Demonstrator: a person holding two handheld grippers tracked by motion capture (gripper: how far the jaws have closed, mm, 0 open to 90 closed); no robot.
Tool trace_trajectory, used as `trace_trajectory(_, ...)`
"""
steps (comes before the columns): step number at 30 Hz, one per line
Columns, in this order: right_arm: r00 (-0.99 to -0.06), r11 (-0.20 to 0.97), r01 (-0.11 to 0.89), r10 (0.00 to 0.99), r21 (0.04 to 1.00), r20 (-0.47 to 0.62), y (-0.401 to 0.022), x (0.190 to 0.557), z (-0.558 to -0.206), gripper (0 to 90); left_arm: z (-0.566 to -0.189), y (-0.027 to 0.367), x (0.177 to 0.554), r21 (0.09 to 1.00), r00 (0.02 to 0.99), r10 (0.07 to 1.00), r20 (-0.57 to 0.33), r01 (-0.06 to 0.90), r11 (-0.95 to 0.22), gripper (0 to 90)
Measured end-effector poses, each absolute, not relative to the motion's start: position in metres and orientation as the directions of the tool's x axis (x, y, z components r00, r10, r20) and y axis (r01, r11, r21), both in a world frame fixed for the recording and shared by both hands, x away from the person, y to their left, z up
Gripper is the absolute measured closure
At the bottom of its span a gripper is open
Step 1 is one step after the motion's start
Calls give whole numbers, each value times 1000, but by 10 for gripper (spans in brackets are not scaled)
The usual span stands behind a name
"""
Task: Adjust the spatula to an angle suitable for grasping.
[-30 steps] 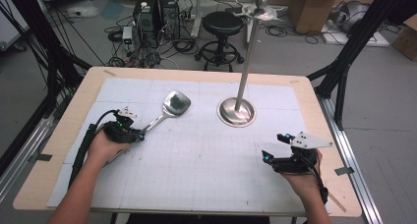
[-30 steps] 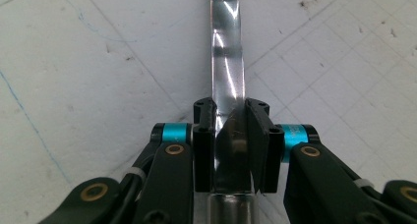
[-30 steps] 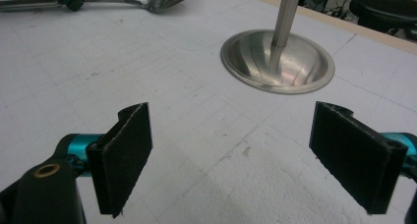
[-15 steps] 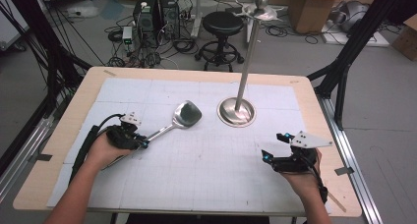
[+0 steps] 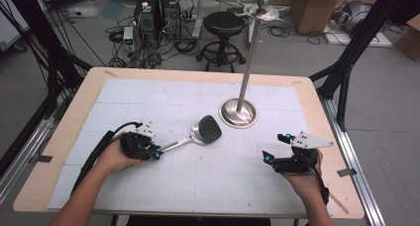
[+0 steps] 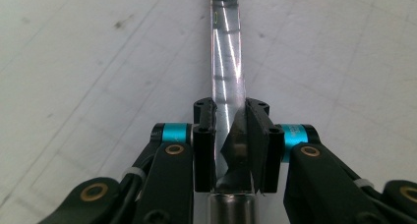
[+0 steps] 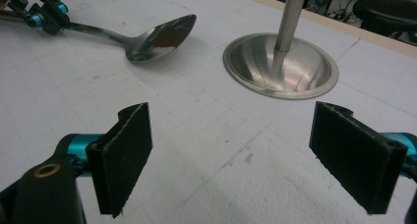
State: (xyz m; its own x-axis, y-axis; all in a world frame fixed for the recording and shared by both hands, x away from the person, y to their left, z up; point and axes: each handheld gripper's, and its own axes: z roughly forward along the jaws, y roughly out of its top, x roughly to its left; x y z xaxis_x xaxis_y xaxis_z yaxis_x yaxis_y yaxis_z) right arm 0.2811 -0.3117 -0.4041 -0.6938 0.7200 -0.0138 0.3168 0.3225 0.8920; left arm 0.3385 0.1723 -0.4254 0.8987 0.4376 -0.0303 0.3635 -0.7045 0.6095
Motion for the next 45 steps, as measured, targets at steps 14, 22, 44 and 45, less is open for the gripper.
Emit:
trace_trajectory(14, -691, 317, 314, 723, 895, -14, -313, 279, -403, 152, -429, 137, 335, 623, 944, 329, -22, 270, -734, 745)
trace_trajectory(22, -685, 312, 312, 728, 898, -15, -319, 272, -401, 152, -430, 130, 338, 631, 947, 319, -22, 261, -731, 745)
trace_trajectory(44, -666, 297, 317, 746, 901, -12, -330, 261, -401, 152, -431, 73, 346, 638, 975, 221, 5, 167, -752, 743)
trace_trajectory(45, -668, 298, 317, 744, 900, -11, -329, 261, -401, 152, -431, 73, 346, 638, 975, 221, 9, 164, -753, 743)
